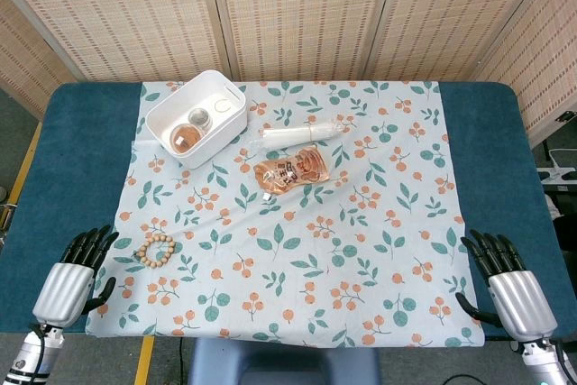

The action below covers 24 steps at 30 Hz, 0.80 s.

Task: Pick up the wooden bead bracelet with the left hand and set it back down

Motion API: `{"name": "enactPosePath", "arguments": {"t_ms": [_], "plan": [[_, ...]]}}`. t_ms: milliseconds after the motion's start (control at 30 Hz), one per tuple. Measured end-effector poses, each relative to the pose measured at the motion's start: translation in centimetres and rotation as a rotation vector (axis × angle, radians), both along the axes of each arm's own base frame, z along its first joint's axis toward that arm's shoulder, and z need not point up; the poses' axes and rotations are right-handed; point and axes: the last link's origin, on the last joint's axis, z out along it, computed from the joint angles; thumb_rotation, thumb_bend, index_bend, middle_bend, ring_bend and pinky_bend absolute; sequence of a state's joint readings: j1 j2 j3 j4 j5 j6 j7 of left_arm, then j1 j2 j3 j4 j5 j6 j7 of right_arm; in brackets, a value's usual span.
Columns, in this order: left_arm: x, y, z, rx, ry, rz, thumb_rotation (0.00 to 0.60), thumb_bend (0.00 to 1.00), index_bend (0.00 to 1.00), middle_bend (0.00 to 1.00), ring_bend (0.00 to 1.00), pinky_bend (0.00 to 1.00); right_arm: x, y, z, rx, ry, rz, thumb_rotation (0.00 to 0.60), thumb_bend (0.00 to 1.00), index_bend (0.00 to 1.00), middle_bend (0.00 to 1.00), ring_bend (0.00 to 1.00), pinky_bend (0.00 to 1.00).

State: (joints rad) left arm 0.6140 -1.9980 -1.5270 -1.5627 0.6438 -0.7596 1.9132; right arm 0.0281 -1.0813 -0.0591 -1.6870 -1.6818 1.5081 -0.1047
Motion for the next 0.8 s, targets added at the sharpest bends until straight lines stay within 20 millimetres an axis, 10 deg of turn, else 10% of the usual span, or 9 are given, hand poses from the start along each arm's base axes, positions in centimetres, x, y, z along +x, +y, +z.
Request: {"name": "enactPosePath", "arguments": {"t_ms": [267, 800], "plan": [[1.3, -0.1, -2.8, -0.043, -0.055, -0.062, 0.600, 0.46, 0.09, 0.27, 0.02, 0.10, 0.1, 0.0, -0.3, 0.014, -0.010, 0.005, 0.458, 0.24, 0.00, 0.00, 0.00, 0.00], [1.7, 3.2, -8.4, -0.061, 0.275, -0.112, 0.600, 0.46, 0.22, 0.30, 0.05, 0.09, 0.2, -0.4, -0.5, 0.036, -0.022, 0.005, 0.457, 0.24, 0.00, 0.00, 0.00, 0.00]]}}
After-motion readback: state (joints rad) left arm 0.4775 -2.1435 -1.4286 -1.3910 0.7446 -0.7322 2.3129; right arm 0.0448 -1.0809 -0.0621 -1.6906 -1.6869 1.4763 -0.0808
